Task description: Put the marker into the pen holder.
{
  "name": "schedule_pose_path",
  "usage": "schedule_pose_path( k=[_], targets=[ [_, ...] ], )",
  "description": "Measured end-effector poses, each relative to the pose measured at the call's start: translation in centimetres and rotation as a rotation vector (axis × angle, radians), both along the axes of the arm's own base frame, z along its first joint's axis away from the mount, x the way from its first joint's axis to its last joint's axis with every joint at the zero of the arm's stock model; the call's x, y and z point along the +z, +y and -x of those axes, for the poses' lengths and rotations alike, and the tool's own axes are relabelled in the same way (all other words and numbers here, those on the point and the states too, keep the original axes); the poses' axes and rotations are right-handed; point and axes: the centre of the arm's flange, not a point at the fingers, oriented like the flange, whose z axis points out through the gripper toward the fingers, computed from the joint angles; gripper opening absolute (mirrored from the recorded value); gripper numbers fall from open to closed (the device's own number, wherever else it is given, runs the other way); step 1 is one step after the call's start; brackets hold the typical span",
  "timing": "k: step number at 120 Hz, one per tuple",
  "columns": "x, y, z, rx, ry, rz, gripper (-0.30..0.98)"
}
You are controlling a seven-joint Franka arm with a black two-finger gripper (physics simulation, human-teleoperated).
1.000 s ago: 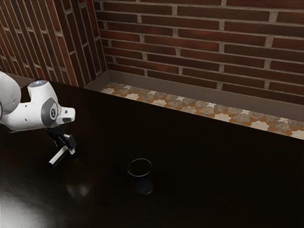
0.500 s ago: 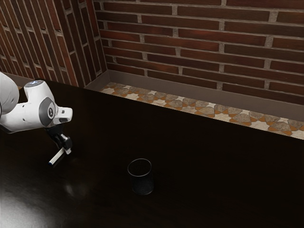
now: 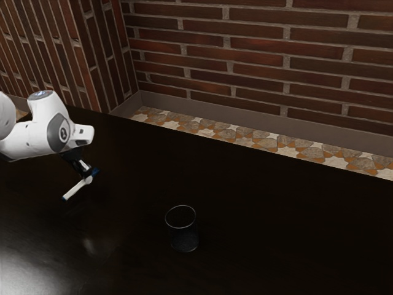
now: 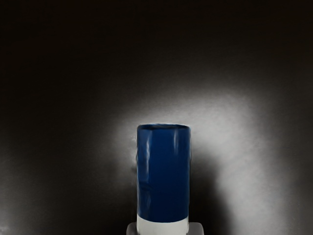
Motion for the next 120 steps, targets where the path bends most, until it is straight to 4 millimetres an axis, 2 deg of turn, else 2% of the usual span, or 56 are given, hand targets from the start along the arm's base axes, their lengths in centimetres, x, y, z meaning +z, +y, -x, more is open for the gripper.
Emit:
schedule_pose_path(
  k=[6,12,17,29,47,59,72,81,100,120],
  targets=[
    [2.9,-1.7,-0.8,-0.031,-0.05,-0.001,-0.09],
    [5.5,-4.2,-1.6,-0.075,-0.097,0.002,-0.1],
    [7.4,-7.1,-2.5,-0.125,-0.132,0.008,-0.1],
    [10.4,-14.7,-4.6,-0.248,-0.201,0.024,-0.1],
    [12.4,-24.8,-6.0,-0.388,-0.284,0.065,-0.1],
    [12.6,-29.7,-5.5,-0.431,-0.308,0.115,-0.1],
    [12.3,-33.3,-4.1,-0.455,-0.305,0.16,-0.1],
    [12.4,-34.7,-3.3,-0.46,-0.308,0.177,-0.1],
    [11.5,-35.5,-0.6,-0.445,-0.282,0.193,-0.1],
    [11.7,-36.6,0.2,-0.446,-0.285,0.207,-0.1]
  ],
)
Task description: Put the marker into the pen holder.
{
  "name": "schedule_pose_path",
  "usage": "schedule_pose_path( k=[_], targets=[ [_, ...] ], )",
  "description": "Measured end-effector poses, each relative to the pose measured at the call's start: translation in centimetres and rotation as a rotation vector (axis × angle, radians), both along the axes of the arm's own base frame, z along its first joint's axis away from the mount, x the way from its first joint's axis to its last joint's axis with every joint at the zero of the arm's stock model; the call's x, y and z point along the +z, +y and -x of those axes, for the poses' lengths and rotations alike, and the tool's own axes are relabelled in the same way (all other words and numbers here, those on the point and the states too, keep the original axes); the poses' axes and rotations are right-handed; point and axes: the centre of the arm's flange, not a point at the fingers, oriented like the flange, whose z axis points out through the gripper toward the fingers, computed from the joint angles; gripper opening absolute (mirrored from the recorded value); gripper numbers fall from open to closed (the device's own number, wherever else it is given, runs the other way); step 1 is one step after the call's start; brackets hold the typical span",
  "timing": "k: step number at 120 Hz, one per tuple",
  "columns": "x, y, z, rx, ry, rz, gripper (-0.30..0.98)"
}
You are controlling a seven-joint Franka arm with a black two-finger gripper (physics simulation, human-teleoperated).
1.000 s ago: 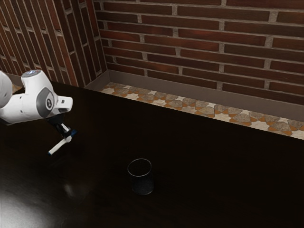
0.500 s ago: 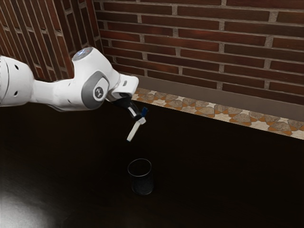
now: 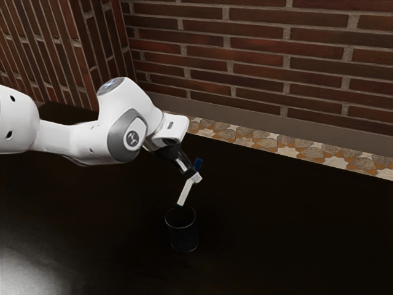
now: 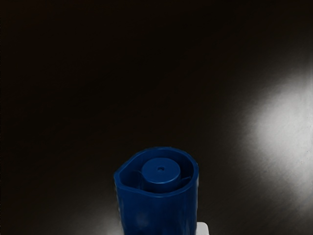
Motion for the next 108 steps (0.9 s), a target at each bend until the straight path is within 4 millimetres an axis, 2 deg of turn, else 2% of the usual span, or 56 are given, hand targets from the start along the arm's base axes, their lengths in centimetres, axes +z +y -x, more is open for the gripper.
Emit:
schedule_pose_path(
  k=[12,23,70,94,97,100,104,108],
  targets=[
    [1.5,-0.5,1.0,0.0,-0.023,0.0,-0.1],
    [1.0,-0.9,2.2,0.003,-0.005,0.004,-0.09],
    [-4.0,-1.8,4.2,0.0,0.092,0.007,-0.07],
    [-4.2,-1.4,4.3,-0.003,0.099,0.013,0.35],
    [-3.8,-1.3,4.2,-0.009,0.097,0.01,0.39],
    [-2.5,-1.4,3.6,-0.027,0.079,0.002,0.42],
    [1.6,-2.0,1.7,-0.075,0.03,-0.02,0.46],
    [7.0,-2.7,-0.3,-0.126,-0.023,-0.058,0.49]
  ],
)
